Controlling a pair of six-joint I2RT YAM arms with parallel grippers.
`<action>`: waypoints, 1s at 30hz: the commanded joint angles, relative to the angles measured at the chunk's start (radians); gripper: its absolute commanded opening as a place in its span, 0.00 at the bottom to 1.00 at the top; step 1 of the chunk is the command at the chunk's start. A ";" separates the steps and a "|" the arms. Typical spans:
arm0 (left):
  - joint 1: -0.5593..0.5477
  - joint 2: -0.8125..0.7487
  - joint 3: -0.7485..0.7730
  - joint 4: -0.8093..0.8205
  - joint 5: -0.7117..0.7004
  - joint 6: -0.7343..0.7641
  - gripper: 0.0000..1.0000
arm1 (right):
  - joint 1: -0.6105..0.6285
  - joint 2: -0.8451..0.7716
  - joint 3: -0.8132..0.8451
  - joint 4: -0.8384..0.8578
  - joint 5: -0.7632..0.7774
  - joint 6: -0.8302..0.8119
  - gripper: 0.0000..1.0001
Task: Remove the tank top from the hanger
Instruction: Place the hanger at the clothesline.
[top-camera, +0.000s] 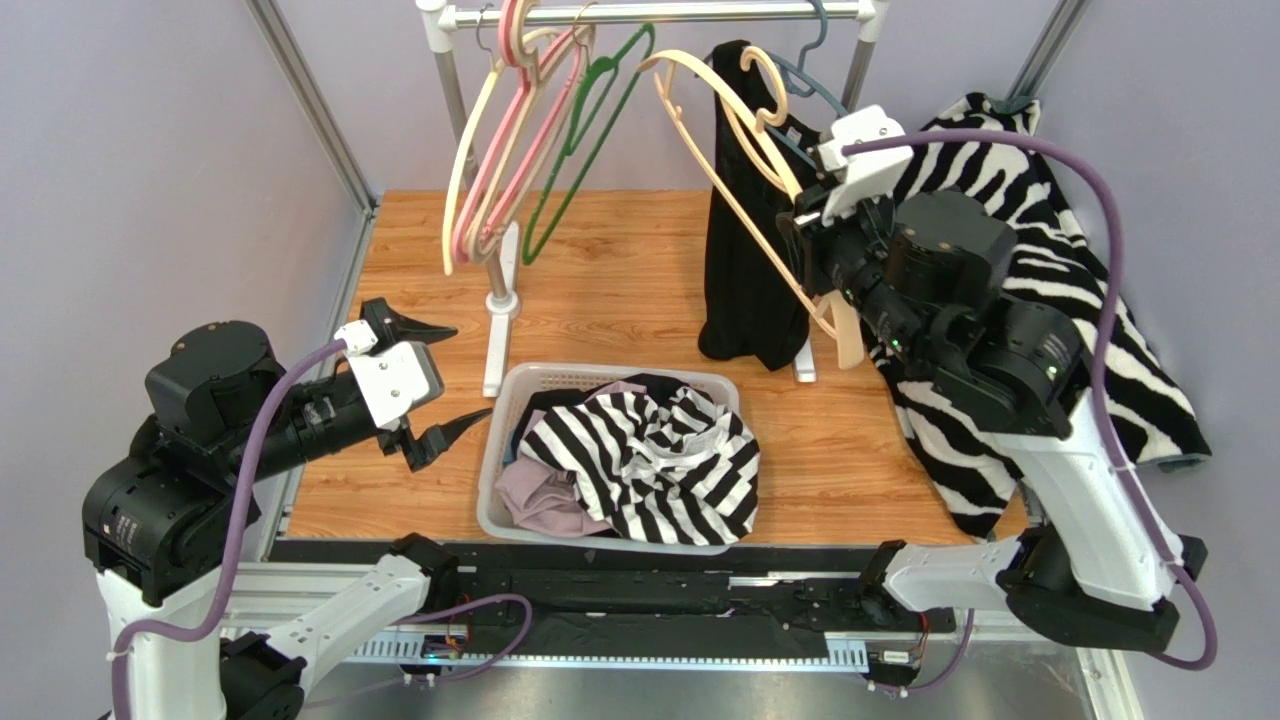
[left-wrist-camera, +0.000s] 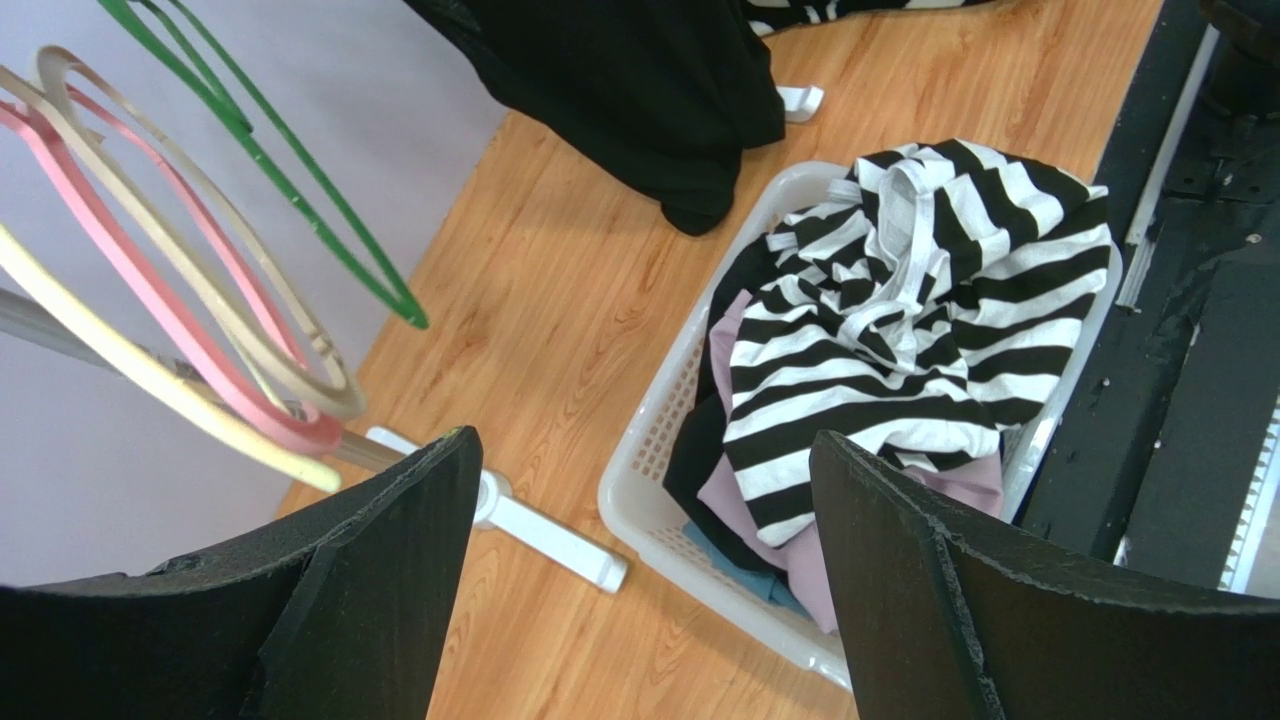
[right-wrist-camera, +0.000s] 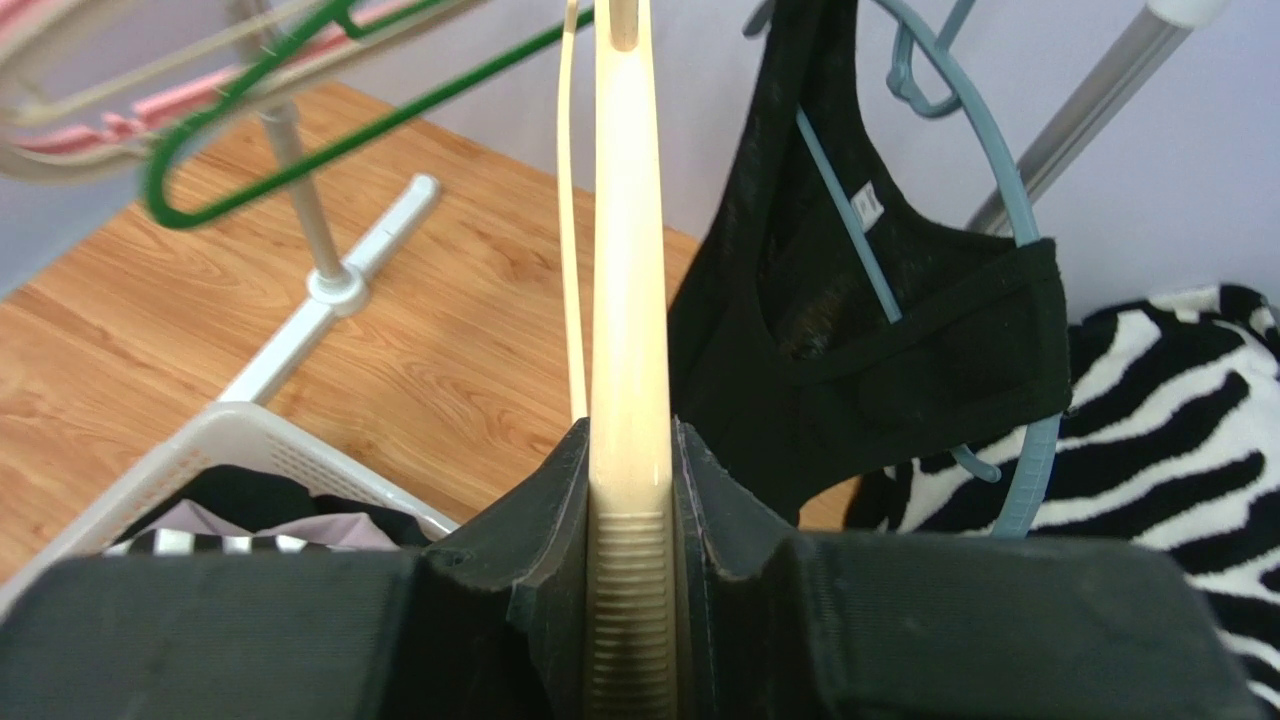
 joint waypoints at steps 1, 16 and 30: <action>0.007 0.010 0.020 -0.005 0.026 -0.006 0.88 | -0.058 0.062 0.022 0.007 0.022 0.022 0.00; 0.008 -0.015 -0.009 -0.016 0.018 0.009 0.88 | -0.176 0.410 0.327 0.055 0.011 0.017 0.00; 0.008 -0.024 -0.024 -0.028 0.016 0.021 0.87 | -0.176 0.536 0.462 0.074 0.018 0.007 0.00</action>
